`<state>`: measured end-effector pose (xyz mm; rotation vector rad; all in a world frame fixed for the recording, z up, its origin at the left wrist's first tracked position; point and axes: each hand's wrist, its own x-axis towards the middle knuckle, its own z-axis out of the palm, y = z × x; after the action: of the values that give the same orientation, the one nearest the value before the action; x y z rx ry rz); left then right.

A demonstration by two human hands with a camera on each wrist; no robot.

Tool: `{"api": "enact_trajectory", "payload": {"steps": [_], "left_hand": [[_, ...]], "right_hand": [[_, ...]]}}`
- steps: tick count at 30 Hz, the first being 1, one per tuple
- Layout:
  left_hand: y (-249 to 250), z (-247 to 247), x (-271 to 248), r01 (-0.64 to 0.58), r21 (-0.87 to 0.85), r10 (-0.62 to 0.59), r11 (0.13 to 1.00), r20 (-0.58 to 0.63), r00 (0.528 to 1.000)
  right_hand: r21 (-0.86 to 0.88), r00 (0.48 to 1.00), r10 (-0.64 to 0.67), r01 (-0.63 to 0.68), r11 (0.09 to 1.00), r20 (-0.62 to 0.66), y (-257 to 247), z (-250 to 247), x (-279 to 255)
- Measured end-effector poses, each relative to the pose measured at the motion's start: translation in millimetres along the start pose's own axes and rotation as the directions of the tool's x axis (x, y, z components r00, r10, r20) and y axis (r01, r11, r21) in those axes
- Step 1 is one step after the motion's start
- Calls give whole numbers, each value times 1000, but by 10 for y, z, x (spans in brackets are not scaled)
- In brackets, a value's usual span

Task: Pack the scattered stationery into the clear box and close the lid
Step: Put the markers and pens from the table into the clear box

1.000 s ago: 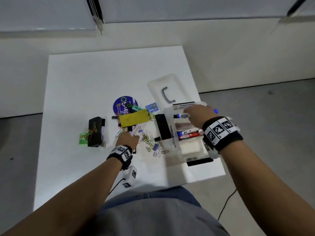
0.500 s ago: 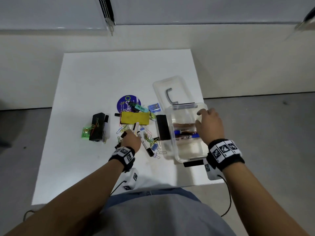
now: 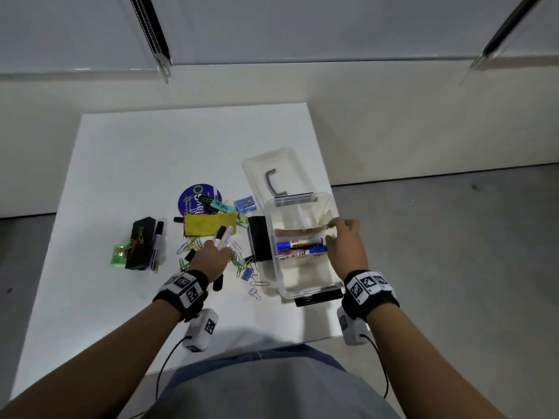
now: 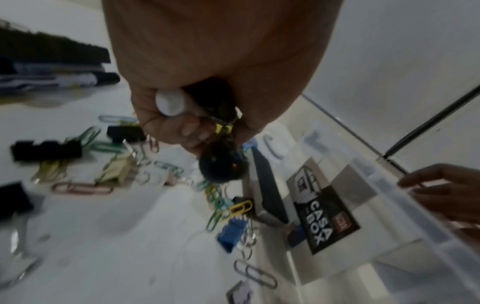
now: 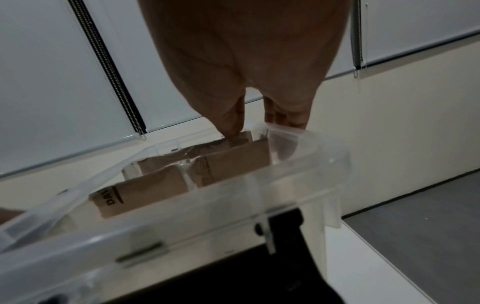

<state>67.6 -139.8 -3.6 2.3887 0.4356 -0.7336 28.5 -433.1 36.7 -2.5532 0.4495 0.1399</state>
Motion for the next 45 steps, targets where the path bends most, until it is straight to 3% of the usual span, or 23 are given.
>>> {"api": "enact_trajectory", "payload": {"steps": [2, 4, 7, 10, 14, 18, 23, 26, 31, 36, 41, 45], "left_hand": [[102, -109, -95, -117, -55, 116, 992, -22, 993], [285, -206, -257, -254, -72, 253, 965, -16, 967], [668, -313, -499, -473, -56, 476, 879, 81, 876], [996, -300, -577, -607, 16, 582, 795, 264, 769], [1238, -211, -523, -651, 190, 564, 735, 361, 743], [1330, -57, -508, -707, 324, 583, 628, 406, 704], [1506, 207, -451, -719, 449, 572, 531, 437, 695], [1605, 360, -412, -714, 463, 562, 525, 441, 700], [1660, 483, -386, -717, 419, 582, 556, 419, 697], [1622, 486, -407, -763, 276, 641, 585, 419, 643], [1489, 435, -334, -751, 298, 636, 589, 402, 659], [1413, 455, -340, -741, 324, 624, 588, 402, 670]], "right_hand": [[-111, 1000, 16, -14, 994, 18, 16, 24, 0], [-202, 987, 119, -95, 975, 111, 11, 53, 49], [-249, 975, 176, -138, 958, 135, -35, 27, 147], [-282, 985, 125, -87, 955, 118, -34, 4, 171], [-214, 970, 113, -66, 975, 215, 55, -44, 194], [-332, 948, 129, -26, 943, 292, 54, -74, 225], [-327, 850, 149, 30, 944, 506, -11, -268, 308], [-275, 845, 74, 89, 957, 530, 27, -367, 312], [-185, 889, -25, 123, 975, 458, 125, -525, 181], [-1, 917, -75, 82, 997, 393, 205, -479, 111], [280, 970, 34, -103, 954, 243, 288, -381, 23], [273, 977, 84, -137, 952, 198, 283, -326, -50]]}}
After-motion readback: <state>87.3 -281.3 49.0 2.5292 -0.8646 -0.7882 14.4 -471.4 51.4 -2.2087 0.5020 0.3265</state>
